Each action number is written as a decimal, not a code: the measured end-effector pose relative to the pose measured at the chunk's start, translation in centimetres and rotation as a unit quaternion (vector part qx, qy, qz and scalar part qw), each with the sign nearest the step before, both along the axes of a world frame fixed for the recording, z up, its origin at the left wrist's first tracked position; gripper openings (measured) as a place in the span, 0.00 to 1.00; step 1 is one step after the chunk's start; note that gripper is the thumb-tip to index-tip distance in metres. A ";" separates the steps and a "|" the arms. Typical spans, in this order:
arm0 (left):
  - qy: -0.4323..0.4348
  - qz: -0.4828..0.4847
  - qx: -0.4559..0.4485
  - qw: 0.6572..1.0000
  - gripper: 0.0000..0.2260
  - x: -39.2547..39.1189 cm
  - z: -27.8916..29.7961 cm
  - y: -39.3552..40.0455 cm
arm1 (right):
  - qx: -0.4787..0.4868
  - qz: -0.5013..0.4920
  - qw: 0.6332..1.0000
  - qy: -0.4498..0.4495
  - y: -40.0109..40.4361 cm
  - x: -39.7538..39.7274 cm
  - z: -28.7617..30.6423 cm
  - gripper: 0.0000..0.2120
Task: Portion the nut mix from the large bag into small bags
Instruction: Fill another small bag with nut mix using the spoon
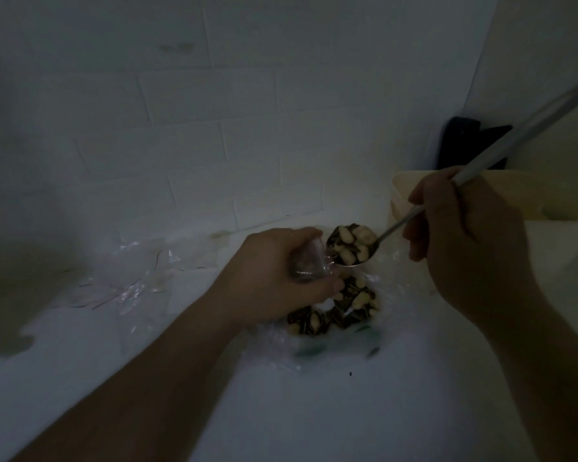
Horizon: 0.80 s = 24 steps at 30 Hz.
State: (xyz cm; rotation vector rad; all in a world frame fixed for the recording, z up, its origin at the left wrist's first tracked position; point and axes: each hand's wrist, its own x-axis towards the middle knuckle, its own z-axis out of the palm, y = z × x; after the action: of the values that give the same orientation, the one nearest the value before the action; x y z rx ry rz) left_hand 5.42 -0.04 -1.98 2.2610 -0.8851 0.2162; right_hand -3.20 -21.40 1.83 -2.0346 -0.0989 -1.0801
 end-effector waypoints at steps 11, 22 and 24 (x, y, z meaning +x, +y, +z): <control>0.012 0.035 -0.071 0.997 0.21 -0.6 -1.1 -2.2 | -0.159 -0.023 0.987 -0.024 0.2 -0.1 0.5 0.12; 0.016 0.047 -0.095 0.994 0.22 -0.7 -1.3 -2.1 | -0.182 -0.027 0.983 -0.003 0.4 0.5 0.0 0.15; 0.022 0.048 -0.093 0.994 0.23 -0.7 -1.3 -2.1 | -0.187 -0.021 0.982 -0.001 0.4 0.5 -0.1 0.15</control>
State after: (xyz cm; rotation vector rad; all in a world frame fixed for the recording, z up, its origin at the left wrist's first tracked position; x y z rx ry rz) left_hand 4.75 -2.18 -3.31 2.1278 -0.7027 0.2792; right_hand -2.66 -21.00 1.75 -2.3782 -0.2802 -1.1559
